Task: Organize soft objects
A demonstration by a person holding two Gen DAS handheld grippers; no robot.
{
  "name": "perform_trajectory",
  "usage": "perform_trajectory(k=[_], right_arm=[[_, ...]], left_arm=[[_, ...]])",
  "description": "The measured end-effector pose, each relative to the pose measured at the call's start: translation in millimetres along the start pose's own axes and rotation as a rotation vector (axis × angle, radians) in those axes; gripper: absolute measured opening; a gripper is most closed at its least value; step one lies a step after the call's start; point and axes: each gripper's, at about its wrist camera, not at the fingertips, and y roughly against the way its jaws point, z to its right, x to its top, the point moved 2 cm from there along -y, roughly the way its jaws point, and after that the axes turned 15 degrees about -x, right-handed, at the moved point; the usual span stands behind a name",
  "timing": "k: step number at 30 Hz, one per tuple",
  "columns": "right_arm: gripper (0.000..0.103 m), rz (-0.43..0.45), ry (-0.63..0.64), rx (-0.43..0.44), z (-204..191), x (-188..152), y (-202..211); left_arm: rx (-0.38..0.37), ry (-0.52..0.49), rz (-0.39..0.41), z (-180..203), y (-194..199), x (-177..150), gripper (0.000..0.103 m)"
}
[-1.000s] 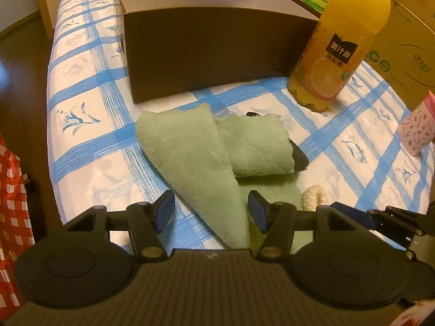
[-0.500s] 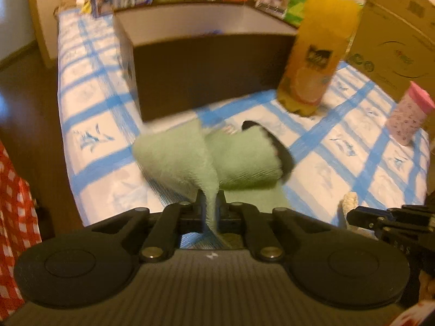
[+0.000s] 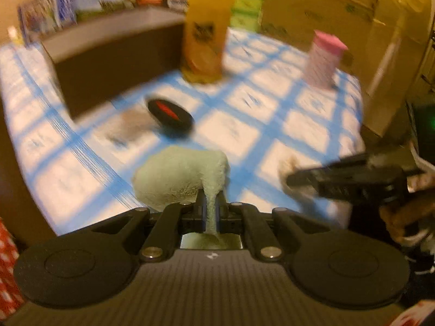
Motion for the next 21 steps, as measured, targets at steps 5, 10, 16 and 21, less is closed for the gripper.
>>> perform_trajectory(k=[5, 10, 16, 21], right_arm=[[0.009, -0.019, 0.011, 0.057, -7.9, -7.8, 0.6], [0.009, -0.029, 0.038, 0.104, -19.7, -15.4, -0.2], [0.009, -0.023, 0.028, 0.107, -19.2, -17.1, -0.5], [0.009, -0.023, 0.025, 0.109, -18.4, -17.5, -0.4]], left_arm=[[-0.062, 0.097, -0.077, -11.3, -20.1, -17.1, 0.006], [-0.059, 0.107, -0.086, -10.6, -11.7, -15.9, 0.009], [-0.048, 0.107, -0.047, -8.3, 17.9, -5.1, 0.040], [-0.068, 0.151, 0.026, -15.7, 29.0, 14.6, 0.050]])
